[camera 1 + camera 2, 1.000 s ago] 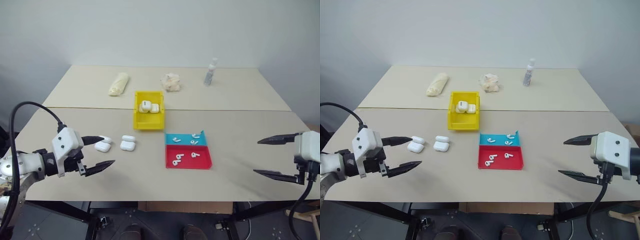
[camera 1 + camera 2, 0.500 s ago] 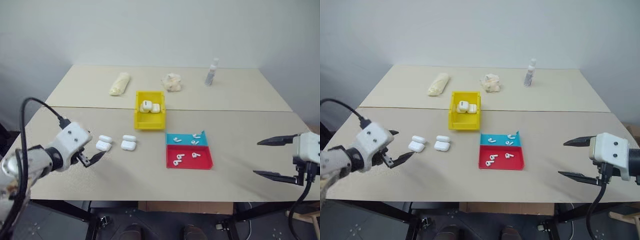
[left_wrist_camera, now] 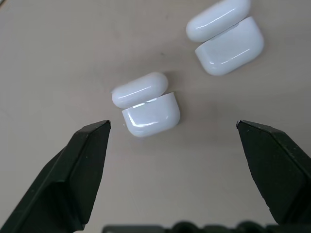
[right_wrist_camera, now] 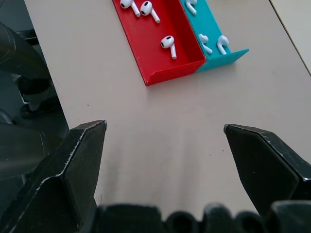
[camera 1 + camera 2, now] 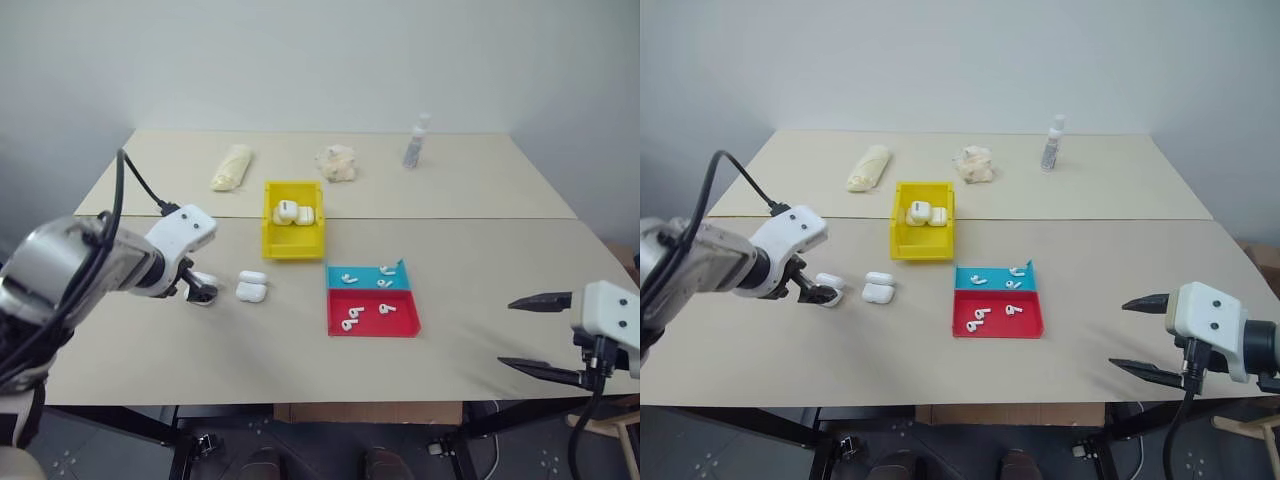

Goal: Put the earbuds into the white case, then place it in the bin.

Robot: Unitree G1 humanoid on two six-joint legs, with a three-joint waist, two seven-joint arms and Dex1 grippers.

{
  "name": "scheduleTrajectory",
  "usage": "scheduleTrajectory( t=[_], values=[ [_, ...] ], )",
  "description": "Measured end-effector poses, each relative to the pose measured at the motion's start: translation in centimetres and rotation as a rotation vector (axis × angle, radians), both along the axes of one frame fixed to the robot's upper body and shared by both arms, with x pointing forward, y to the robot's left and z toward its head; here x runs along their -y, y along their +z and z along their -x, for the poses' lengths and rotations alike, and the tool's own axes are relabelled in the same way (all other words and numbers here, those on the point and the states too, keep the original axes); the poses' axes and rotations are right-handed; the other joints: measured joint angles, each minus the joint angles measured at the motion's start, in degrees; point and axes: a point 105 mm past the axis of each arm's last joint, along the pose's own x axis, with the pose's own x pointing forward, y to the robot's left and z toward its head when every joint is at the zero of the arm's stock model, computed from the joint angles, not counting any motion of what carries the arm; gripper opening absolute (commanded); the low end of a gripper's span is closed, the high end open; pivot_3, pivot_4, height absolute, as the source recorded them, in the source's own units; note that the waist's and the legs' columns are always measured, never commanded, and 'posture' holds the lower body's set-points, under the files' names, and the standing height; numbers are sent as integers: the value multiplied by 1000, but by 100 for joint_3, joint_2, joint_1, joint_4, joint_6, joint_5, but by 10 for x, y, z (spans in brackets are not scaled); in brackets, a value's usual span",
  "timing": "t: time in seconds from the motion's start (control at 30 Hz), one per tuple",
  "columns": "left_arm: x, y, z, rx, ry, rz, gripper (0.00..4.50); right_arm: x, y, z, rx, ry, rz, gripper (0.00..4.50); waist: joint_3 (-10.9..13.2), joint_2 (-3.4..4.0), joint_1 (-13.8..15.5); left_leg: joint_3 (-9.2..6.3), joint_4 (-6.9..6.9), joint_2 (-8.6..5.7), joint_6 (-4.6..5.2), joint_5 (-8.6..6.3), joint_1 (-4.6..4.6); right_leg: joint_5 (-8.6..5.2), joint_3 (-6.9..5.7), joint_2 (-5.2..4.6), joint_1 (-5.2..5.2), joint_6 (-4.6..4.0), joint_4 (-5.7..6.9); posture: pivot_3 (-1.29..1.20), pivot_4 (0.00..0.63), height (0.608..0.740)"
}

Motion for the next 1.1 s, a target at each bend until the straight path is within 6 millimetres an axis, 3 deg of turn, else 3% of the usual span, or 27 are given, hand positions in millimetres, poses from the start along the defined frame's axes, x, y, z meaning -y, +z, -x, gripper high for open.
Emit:
scheduleTrajectory(
  t=[0.1,0.23,0.5,0.7,1.1],
  values=[
    [-6,7,-10,-21,61,21,4500,0,0,1,-3,-14,-2,4467,0,0,17,2,-1,-1,0,0,-4,0,1,-1,-3,1,-6,0,150,740],
    [-6,-4,-27,-130,150,66,4500,1,0,-1,0,-46,-13,4467,1,-3,49,2,1,-2,0,0,-9,0,-1,0,-7,1,-4,0,150,740],
    [-8,-29,-26,-293,195,60,4500,2,-2,0,-16,-78,-29,4467,2,-3,47,2,18,-2,-4,4,-57,0,2,0,-57,1,14,0,150,740],
    [-3,-41,-36,-313,200,58,4500,2,-4,0,-9,-96,-35,4467,2,-4,57,2,20,-3,-4,4,-62,0,1,0,-59,1,12,0,150,740],
    [-2,-46,-44,-334,214,81,4500,3,-9,2,-26,-111,-41,4467,3,-5,51,1,25,-2,-4,4,-66,1,-1,-1,-61,2,13,0,150,740]
  ],
)
